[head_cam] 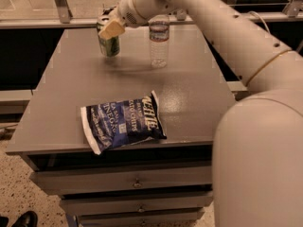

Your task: Knock green can over

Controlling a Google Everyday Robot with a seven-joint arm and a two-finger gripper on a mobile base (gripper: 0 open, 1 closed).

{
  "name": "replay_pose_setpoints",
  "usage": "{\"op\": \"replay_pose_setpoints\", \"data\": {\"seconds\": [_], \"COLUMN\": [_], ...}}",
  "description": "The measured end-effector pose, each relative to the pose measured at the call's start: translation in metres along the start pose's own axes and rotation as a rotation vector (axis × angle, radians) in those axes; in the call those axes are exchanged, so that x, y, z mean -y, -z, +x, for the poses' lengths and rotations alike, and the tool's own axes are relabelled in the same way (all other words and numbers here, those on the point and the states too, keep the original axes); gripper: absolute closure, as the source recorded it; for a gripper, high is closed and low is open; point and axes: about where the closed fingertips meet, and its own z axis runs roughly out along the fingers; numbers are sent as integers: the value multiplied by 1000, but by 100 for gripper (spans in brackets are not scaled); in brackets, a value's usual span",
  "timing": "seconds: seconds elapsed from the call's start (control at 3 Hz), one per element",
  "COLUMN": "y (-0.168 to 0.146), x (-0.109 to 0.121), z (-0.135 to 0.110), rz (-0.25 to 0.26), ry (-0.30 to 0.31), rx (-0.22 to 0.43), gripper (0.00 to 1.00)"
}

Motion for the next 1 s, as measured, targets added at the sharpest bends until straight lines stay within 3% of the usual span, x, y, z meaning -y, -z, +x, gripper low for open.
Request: {"op": "replay_pose_setpoints", "data": {"seconds": [0.33, 0.67, 1.0], "y": [43, 56, 55], "x": [-26, -68, -109], "z": [-26, -26, -7], "rz": [-60, -204, -334], "ry": [84, 263, 403], "rx": [14, -142, -319], "gripper": [100, 100, 100]}}
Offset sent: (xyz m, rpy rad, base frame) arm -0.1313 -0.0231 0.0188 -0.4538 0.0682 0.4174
